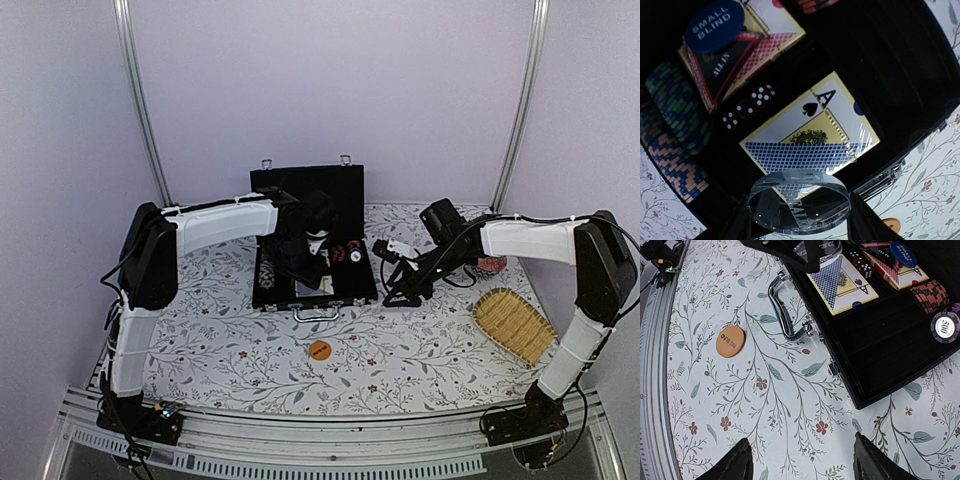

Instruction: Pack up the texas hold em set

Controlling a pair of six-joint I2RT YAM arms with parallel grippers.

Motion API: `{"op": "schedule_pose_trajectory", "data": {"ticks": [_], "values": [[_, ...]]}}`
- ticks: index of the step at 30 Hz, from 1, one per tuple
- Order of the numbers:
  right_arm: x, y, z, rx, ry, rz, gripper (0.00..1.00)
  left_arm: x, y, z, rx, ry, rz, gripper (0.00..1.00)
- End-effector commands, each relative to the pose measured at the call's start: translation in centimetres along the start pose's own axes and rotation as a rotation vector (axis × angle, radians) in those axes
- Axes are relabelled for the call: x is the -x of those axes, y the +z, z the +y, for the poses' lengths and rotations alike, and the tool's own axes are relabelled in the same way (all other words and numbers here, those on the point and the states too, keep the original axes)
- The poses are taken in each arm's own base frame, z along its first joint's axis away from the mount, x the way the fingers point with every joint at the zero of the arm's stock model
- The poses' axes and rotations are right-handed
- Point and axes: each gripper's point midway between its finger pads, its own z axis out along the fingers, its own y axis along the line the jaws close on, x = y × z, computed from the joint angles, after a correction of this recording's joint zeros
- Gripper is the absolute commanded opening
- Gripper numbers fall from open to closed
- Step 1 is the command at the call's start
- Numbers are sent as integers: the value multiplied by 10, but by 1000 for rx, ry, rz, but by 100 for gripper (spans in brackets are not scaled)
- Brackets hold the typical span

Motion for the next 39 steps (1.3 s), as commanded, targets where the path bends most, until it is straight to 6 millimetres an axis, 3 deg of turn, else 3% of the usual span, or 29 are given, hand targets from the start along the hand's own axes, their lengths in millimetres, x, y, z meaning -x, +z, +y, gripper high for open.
{"op": "schedule_pose_trajectory", "data": {"ticks": [1,39], "values": [[8,-5,0,-14,-30,-13,69,23,-1,0,-28,-6,-54,50],[-3,3,-1,1,-18,23,69,29,45,6,-46,-18,-4,54]]}}
